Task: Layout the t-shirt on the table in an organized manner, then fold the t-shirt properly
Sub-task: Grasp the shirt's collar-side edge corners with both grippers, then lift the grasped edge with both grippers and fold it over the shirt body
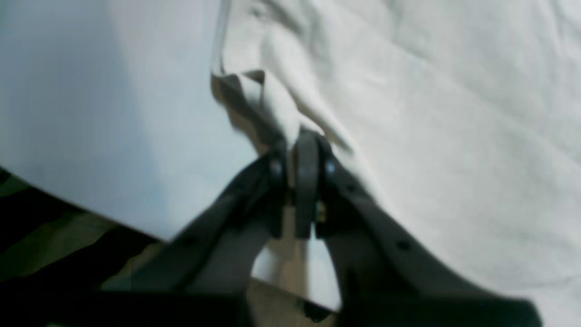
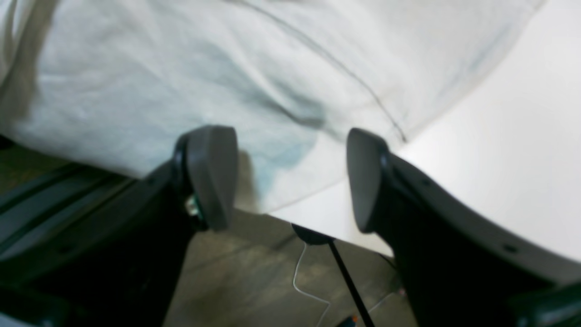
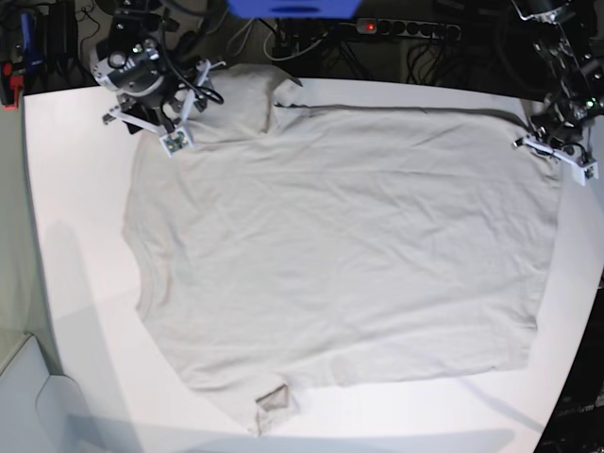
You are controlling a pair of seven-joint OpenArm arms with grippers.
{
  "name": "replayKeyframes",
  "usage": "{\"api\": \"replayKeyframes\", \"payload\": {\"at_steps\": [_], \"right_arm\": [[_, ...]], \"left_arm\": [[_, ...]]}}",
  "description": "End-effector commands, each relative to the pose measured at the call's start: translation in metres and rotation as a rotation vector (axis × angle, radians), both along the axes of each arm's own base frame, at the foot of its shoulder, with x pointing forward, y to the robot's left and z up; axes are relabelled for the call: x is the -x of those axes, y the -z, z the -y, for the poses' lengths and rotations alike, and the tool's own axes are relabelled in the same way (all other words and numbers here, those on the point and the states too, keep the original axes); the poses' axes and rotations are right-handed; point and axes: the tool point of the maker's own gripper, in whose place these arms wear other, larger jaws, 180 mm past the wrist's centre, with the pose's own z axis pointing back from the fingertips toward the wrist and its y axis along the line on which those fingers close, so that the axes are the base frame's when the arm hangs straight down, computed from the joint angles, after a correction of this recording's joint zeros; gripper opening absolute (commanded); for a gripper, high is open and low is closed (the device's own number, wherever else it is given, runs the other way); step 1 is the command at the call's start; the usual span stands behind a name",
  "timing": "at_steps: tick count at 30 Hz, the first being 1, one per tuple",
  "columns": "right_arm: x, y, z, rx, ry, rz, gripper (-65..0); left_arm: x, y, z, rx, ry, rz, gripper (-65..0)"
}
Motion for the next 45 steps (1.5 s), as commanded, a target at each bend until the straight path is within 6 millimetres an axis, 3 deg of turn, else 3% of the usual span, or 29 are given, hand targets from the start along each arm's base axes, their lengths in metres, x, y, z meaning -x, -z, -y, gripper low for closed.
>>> {"api": "replayKeyframes", "payload": {"at_steps": [1,10,20,22,26,27,32,36,45], "right_arm": [[-0.004,-0.005,-0.001,-0.011,0.000,0.023,-27.7],[0.016,0.025,-0.006,-0.041,0.003,-0.080,-31.4],[0.018,0.028,-0.007,-0.044,0.003,-0.091,-32.7],[0.018,0.028,-0.007,-0.044,0.003,-0.091,-38.8],[0.016,0.028,-0.007,-0.041,0.002,-0.089,-61.8],[0.016,0.027,-0.006,-0.038,0.002,-0.087,-65.0],[0.006,0.013,-0.003,-0.023,0.003,-0.036,-65.0],[-0.008,-0.011,0.002,0.003,0.004,0.043,-65.0],[-0.025,-0.022,0.002,0.006,0.003,0.096,-65.0]], "left_arm": [[-0.005,-0.011,-0.009,-0.029,0.004,0.025,-64.9],[-0.006,-0.011,-0.010,-0.032,0.008,0.024,-64.9],[-0.006,-0.012,-0.011,-0.035,0.005,0.025,-64.9],[-0.006,-0.012,-0.011,-0.035,0.005,0.025,-64.9],[-0.006,-0.012,-0.011,-0.035,0.005,0.025,-64.9],[-0.006,-0.012,-0.011,-0.035,0.005,0.025,-64.9],[-0.009,-0.018,-0.011,-0.041,0.012,0.041,-64.9],[-0.018,-0.037,-0.008,-0.073,0.034,0.089,-64.9],[-0.034,-0.082,0.006,-0.124,0.096,0.146,-64.9]]}}
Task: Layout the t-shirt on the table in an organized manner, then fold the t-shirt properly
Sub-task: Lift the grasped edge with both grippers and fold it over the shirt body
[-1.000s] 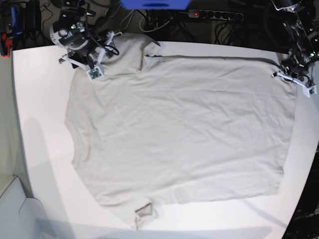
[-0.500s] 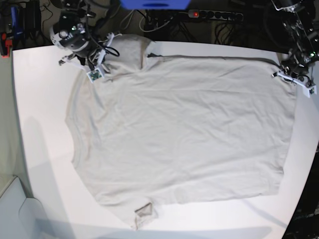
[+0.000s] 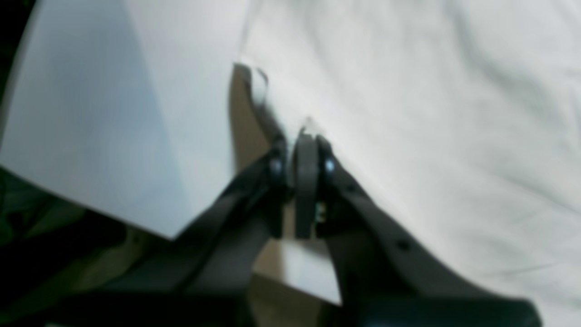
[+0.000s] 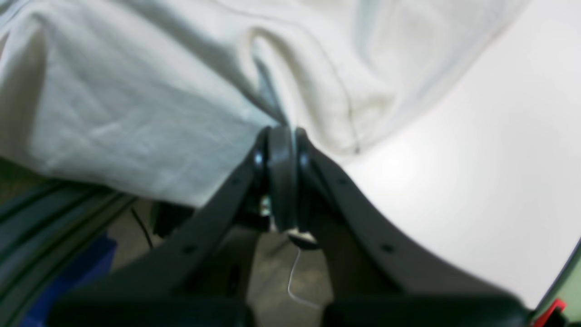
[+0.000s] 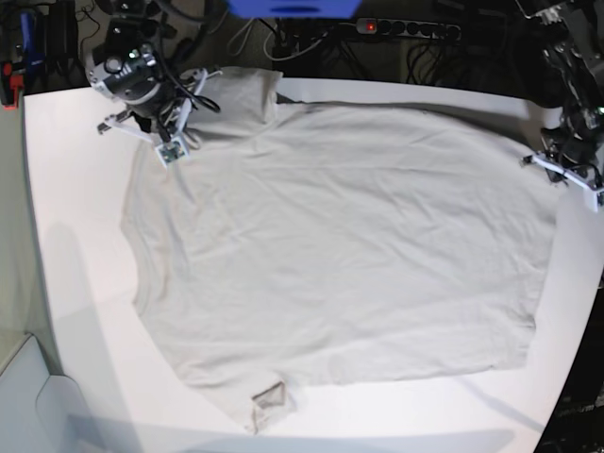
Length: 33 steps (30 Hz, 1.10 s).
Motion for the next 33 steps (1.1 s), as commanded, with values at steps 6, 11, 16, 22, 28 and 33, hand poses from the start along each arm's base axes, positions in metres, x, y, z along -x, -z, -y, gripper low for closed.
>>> {"api": "replayKeyframes", "payload": {"at_steps": [6,11,16,22,28,33], "right_arm": [[-0.031,-0.021,0.005,0.014,-0.011,0.100,-65.0],[-0.052,-0.034,0.013,0.042,-0.022,0.156,-65.0],[-0.070,-0.045,0.018,0.055,-0.027,0.200,-65.0],[-0.090,-0.056,0.019,0.063,-0.035,0.245,-65.0],[-0.112,-0.048,0.019,0.050,-0.043,0.234,-65.0],[-0.126,-0.049,0.024,0.056,-0.046,0.240,-65.0]], "left_arm": [[-0.014,-0.016,-0.009,-0.031,-0.003,0.049,-64.9],[-0.012,-0.007,-0.013,-0.015,-0.018,0.030,-64.9],[-0.017,-0.009,-0.024,0.005,-0.065,0.049,-64.9],[-0.025,-0.009,-0.030,0.021,-0.088,0.063,-64.9],[-0.033,-0.009,-0.031,0.038,-0.096,0.074,-64.9],[-0.042,-0.005,-0.032,0.066,-0.109,0.080,-64.9]]}}
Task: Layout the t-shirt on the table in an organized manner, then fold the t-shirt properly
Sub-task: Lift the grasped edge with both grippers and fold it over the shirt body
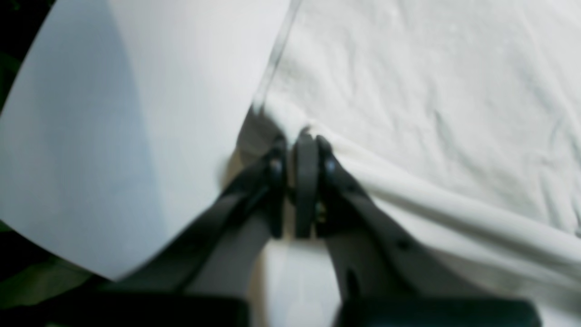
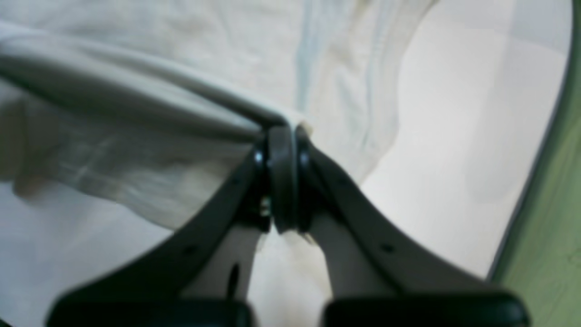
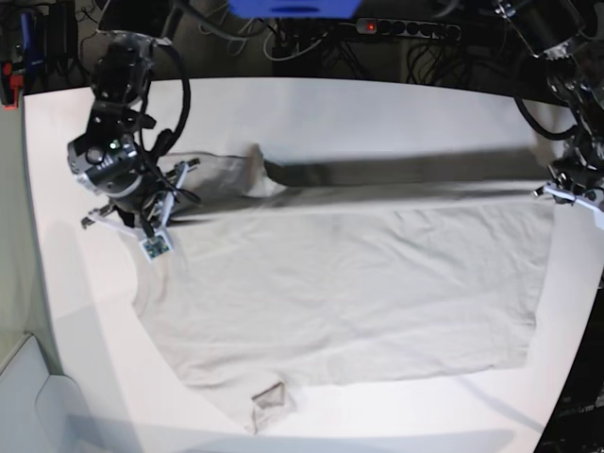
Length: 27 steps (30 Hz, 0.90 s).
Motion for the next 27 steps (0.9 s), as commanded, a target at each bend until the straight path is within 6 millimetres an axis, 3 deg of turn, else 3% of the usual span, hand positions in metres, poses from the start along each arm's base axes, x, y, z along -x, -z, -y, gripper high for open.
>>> {"api": "replayKeyframes", "payload": {"at_steps": [1,11,21,27], "right_arm": [[-0.010,-0.013,0.001,0.005,-0.005,0.047,-65.0],[-0.034,-0.022,-0.001,-0.009,-0.009,0.075,-65.0],[-0.054,-0.017,-0.005,-0.033,-0.014,0.061,-65.0],[-0.053,-0.008,-0.007,-0.045,-0.018,0.037,-65.0]], "left_arm": [[-0.013,-0.018,-0.009,-0.033,-0.004,0.056,-64.9],[-0.028,-0.028,-0.009,-0.025,-0.008,0.095,-64.9],[-0.027,-0.007,-0.016,0.020,-0.034,0.053,-64.9],[-0.047,-0.028,-0.018,0.008,-0.030,0.111,-64.9]]}}
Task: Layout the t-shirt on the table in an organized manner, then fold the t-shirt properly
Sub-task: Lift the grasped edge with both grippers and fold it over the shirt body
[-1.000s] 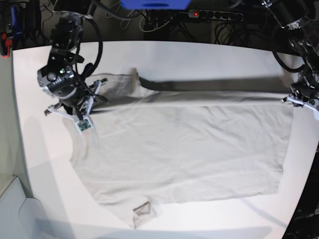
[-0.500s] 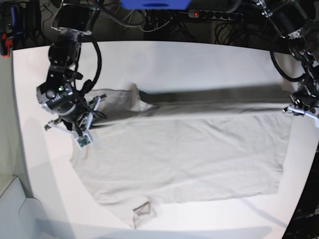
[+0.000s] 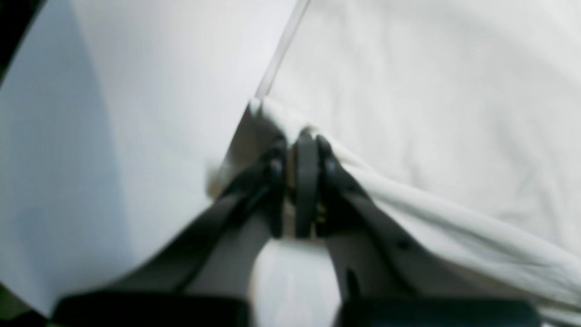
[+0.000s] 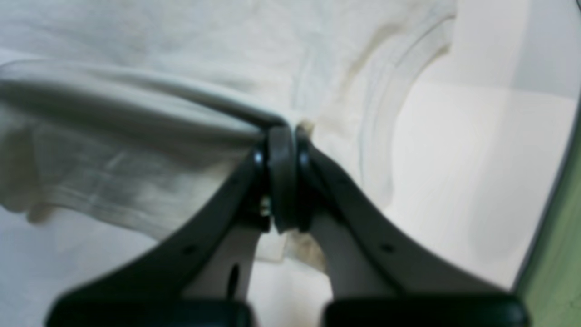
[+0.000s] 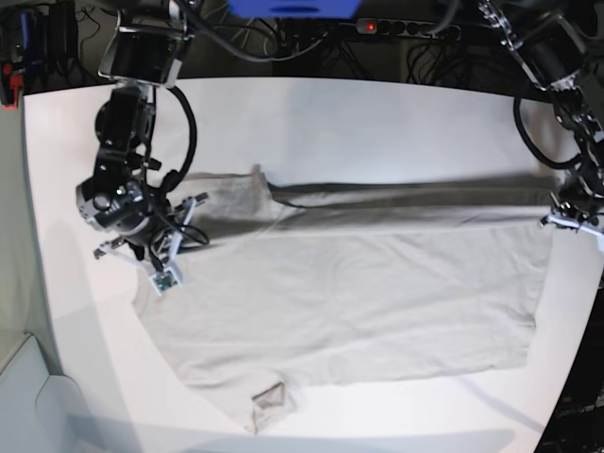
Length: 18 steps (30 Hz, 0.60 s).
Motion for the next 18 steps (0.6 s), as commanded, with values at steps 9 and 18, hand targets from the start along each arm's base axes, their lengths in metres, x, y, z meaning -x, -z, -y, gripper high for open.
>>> {"api": "replayKeyframes", "payload": {"at_steps": [9,18], "right_arm": [[-0.011,-0.016,0.001,0.002,-0.006,0.055,-65.0],[-0.011,-0.016,0.001,0.002,-0.006,0.055,-65.0]], "left_arm": [[-0.024,-0.036,-0.014,-0.047,-0.006,0.088,-64.9],[-0.023,-0.036,-0.015,-0.051,-0.006,0.087,-64.6]]}}
